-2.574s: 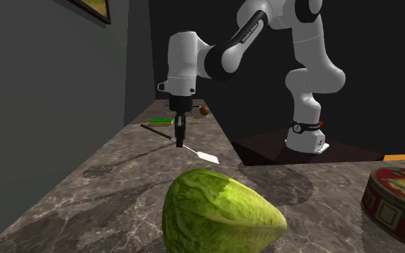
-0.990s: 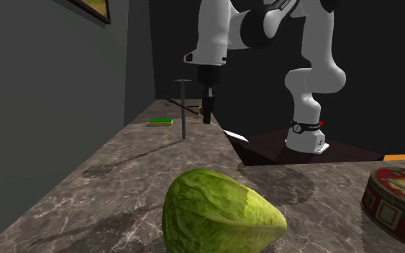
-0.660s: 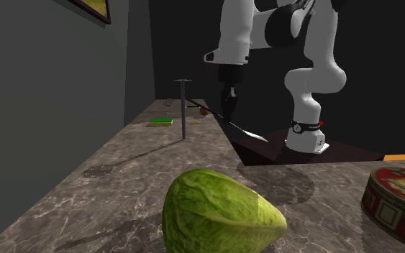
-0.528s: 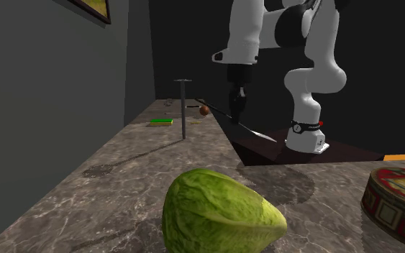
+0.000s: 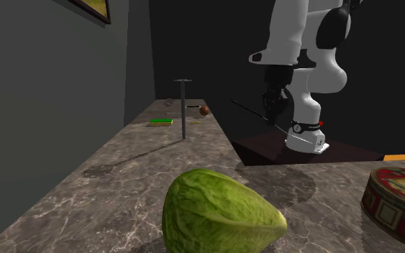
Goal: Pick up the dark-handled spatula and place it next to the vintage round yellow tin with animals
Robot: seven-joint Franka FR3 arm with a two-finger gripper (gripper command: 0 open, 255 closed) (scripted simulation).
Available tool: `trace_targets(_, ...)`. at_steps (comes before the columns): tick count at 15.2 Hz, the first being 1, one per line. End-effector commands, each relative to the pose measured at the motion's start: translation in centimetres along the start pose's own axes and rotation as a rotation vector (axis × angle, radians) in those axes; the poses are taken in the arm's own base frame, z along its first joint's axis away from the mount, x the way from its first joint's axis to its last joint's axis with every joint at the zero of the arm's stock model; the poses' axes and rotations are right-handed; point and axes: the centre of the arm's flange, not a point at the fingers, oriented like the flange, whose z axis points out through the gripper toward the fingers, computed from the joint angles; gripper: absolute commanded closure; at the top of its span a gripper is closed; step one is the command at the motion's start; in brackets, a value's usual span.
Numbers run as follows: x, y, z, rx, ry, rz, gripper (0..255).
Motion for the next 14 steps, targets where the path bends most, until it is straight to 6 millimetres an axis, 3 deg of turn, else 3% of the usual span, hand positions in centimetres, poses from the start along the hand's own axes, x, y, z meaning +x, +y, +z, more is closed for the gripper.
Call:
trace_targets(1,-2.4,-0.5,-0.3,0.0,0.0,0.001,255)
trace_targets(14,-19.2,-3.9,-1.4,0.0,0.0,0.001,255)
